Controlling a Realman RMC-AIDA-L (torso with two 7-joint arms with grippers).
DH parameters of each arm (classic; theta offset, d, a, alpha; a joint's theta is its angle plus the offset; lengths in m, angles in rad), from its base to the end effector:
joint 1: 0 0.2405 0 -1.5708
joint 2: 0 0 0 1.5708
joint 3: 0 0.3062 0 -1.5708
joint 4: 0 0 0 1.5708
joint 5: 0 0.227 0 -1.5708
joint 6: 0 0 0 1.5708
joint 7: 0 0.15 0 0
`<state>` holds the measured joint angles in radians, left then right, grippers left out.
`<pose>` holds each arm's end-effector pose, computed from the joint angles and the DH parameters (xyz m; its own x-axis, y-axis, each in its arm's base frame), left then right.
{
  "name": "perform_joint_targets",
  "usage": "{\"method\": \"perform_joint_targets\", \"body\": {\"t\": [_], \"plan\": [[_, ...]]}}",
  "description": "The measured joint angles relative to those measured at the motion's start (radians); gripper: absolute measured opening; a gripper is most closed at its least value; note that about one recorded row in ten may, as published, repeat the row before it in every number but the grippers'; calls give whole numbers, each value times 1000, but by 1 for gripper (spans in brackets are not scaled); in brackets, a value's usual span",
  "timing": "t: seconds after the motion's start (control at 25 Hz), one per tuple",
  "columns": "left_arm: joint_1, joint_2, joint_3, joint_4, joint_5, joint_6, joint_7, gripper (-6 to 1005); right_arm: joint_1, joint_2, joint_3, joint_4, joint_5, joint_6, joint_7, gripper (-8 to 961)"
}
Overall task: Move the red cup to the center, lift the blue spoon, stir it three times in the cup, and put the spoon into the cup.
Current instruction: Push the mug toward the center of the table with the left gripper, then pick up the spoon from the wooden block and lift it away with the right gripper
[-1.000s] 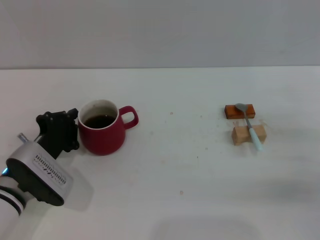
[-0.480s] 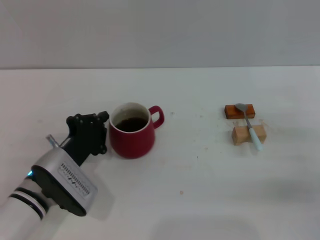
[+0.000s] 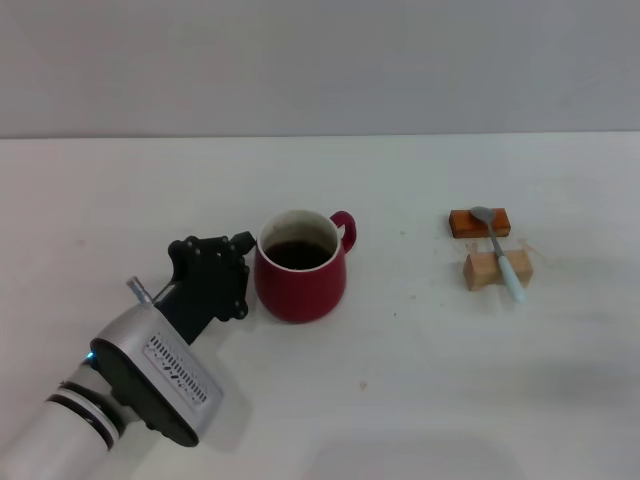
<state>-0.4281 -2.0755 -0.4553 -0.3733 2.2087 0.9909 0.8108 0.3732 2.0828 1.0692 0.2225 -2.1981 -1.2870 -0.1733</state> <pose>-0.3280 0.3373 -0.1381 0.9514 -0.2992 -0.0732 -0.1902 -0.3837 -0.9037 0.3962 0.3488 0.0008 0.8213 0.1781 -0.5420 -0.5695 0.1991 -0.7975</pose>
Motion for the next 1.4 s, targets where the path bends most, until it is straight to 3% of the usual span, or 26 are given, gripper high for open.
{"method": "perform_joint_targets", "body": {"t": [0.84,1.08,1.12,1.16,1.28,1.32,1.4], "plan": [[8,-3,68,-93,-5,-48,-21,1,-3,1,-2,0,-6,0,0,810],[25,-1,-55,-87,-9,-37,-111,1,-3,3,-5,1,-9,8,0,810],[42,3,-182,-79,-8,-17,-223,1,-3,4,-5,1,-9,12,0,810],[48,5,-239,-71,-9,-7,-278,1,-4,5,-5,1,-9,15,0,810],[52,5,-281,-64,-9,0,-321,1,-8,6,-5,8,-9,23,0,810],[66,7,-410,-37,-10,21,-456,1,-20,8,-5,29,-7,40,0,810],[73,9,-455,-24,-9,37,-517,1,-30,8,-5,45,-5,50,0,810]]}}
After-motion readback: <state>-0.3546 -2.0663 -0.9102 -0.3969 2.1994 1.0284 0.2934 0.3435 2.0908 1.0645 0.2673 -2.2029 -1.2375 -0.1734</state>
